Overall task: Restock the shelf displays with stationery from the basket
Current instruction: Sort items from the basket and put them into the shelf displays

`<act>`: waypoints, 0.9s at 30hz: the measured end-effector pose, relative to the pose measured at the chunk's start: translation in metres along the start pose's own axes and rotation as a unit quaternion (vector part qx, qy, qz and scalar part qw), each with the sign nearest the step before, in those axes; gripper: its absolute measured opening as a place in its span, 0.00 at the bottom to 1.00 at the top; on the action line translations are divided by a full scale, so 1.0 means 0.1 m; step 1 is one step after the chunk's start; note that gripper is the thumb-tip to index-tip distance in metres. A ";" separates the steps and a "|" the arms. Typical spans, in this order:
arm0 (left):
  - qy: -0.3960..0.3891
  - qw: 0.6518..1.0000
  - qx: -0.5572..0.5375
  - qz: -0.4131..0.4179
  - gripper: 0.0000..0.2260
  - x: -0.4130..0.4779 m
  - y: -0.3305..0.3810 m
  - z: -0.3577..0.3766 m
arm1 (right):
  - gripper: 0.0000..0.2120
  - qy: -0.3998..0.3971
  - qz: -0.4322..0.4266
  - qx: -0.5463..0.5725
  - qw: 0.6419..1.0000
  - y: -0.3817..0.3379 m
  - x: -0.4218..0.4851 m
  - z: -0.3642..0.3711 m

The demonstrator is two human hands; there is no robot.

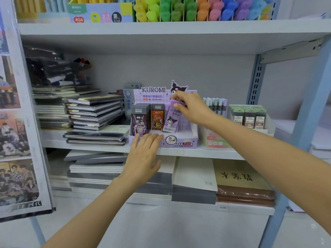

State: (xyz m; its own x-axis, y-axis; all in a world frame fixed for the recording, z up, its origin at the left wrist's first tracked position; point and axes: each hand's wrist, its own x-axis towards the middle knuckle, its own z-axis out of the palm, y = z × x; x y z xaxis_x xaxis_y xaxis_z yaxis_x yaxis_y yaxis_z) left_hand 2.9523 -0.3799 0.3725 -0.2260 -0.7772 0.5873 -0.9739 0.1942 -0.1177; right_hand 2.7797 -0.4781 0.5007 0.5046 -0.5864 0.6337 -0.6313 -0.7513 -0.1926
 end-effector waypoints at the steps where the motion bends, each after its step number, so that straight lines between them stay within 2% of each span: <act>1: 0.002 1.000 0.002 0.001 0.32 0.00 0.00 0.00 | 0.10 -0.009 -0.006 -0.006 1.000 0.01 0.01 -0.02; 7: 0.014 1.000 0.005 -0.006 0.32 0.01 0.03 0.02 | 0.10 -0.028 -0.023 -0.020 0.999 -0.07 0.05 -0.01; 11: 0.014 1.000 0.005 -0.010 0.32 0.00 0.05 0.01 | 0.09 -0.009 -0.022 -0.018 1.000 -0.12 0.05 0.09; 15: 0.007 1.000 0.017 -0.003 0.32 0.00 0.03 0.01 | 0.09 0.026 0.015 -0.017 0.999 0.00 0.01 0.08; 17: 0.009 1.000 0.014 -0.008 0.32 0.01 0.04 0.02 | 0.12 0.032 0.015 -0.036 0.999 0.01 -0.03 0.13; 21: -0.002 1.000 0.011 -0.018 0.32 0.02 0.07 0.01 | 0.17 -0.004 0.016 -0.094 0.995 0.00 -0.08 0.24; 24: -0.013 1.000 -0.010 -0.017 0.32 0.01 0.05 -0.04 | 0.21 -0.033 0.007 -0.093 0.995 -0.02 -0.14 0.22; 26: 0.008 0.999 -0.039 -0.019 0.30 -0.02 0.10 -0.08 | 0.23 -0.011 -0.011 -0.062 0.998 -0.05 -0.29 0.21; 27: 0.033 0.998 -0.048 -0.023 0.30 -0.06 0.15 -0.08 | 0.22 0.025 -0.025 -0.033 0.999 -0.08 -0.42 0.23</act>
State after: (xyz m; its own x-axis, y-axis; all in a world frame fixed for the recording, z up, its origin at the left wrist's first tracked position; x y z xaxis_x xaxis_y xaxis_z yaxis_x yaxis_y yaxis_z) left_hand 2.9389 -0.3676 0.3741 -0.1761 -0.7459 0.6424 -0.9757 0.2185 -0.0137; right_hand 2.7771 -0.4544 0.4588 0.5078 -0.5319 0.6777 -0.6442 -0.7567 -0.1112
